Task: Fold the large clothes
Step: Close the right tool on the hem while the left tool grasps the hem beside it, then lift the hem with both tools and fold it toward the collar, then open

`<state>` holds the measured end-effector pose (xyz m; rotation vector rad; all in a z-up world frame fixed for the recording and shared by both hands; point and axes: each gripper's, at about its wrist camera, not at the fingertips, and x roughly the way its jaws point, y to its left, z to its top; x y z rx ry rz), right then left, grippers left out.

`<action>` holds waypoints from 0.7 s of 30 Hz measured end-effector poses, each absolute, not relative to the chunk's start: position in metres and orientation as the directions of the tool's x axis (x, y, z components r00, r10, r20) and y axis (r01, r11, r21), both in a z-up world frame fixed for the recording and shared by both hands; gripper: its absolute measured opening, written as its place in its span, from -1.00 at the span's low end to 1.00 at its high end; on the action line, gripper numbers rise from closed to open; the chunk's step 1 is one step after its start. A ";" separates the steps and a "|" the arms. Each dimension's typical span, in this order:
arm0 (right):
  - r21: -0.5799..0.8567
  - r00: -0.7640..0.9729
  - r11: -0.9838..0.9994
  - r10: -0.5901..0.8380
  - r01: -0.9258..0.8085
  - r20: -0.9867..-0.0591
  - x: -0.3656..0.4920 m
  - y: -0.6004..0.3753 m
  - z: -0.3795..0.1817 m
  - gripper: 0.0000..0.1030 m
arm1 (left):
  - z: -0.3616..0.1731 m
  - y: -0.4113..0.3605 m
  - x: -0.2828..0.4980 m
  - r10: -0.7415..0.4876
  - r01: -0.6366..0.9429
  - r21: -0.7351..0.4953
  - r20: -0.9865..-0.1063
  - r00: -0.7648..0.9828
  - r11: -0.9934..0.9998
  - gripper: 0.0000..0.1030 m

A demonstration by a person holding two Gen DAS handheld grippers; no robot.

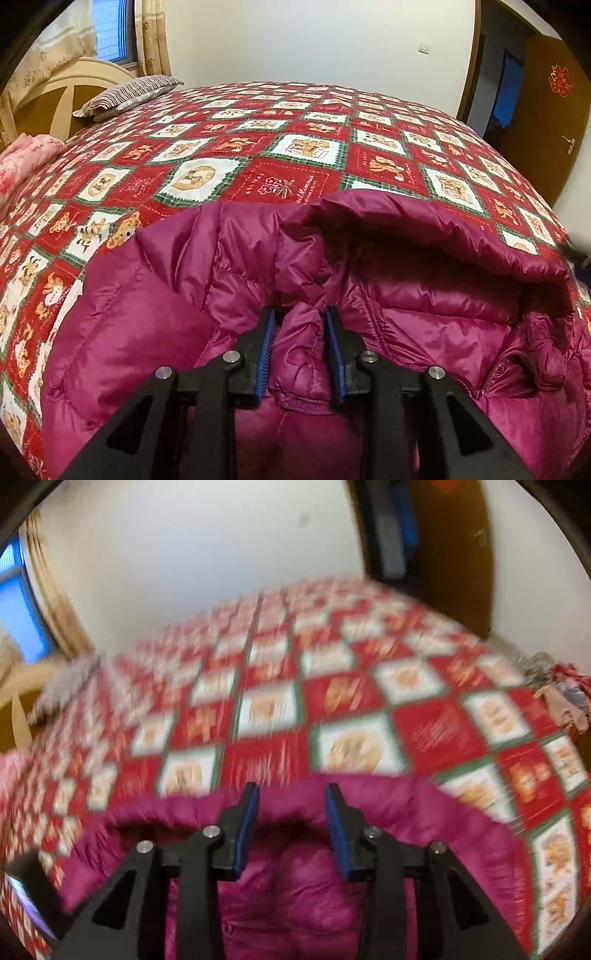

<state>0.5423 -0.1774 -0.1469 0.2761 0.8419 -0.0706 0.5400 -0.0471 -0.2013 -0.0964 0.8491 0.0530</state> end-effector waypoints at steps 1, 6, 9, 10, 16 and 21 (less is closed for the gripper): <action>0.204 0.622 0.964 0.056 0.169 -0.781 0.545 -0.175 -0.161 -0.23 | -0.201 -0.045 0.540 -0.006 -0.081 -0.079 -0.752 0.659 0.994 -0.42; 0.092 0.630 0.994 0.034 0.060 -0.776 0.527 -0.166 -0.190 -0.26 | -0.178 -0.029 0.525 -0.110 0.001 -0.141 -0.766 0.633 0.990 -0.40; 0.069 0.637 0.996 0.019 0.053 -0.771 0.525 -0.164 -0.192 -0.25 | -0.141 -0.022 0.500 -0.093 0.029 -0.101 -0.713 0.695 0.994 -0.28; 0.064 0.639 0.997 0.016 0.053 -0.769 0.526 -0.164 -0.191 -0.25 | -0.125 -0.018 0.496 -0.097 0.031 -0.109 -0.683 0.724 0.994 -0.10; 0.048 0.647 0.998 0.004 0.051 -0.762 0.525 -0.161 -0.191 -0.25 | -0.062 -0.032 0.547 -0.098 0.023 -0.134 -0.582 0.807 0.991 0.53; 0.036 0.648 0.998 -0.005 0.050 -0.761 0.528 -0.159 -0.193 -0.25 | -0.119 -0.061 0.596 0.060 -0.025 0.060 -0.699 0.712 0.998 0.56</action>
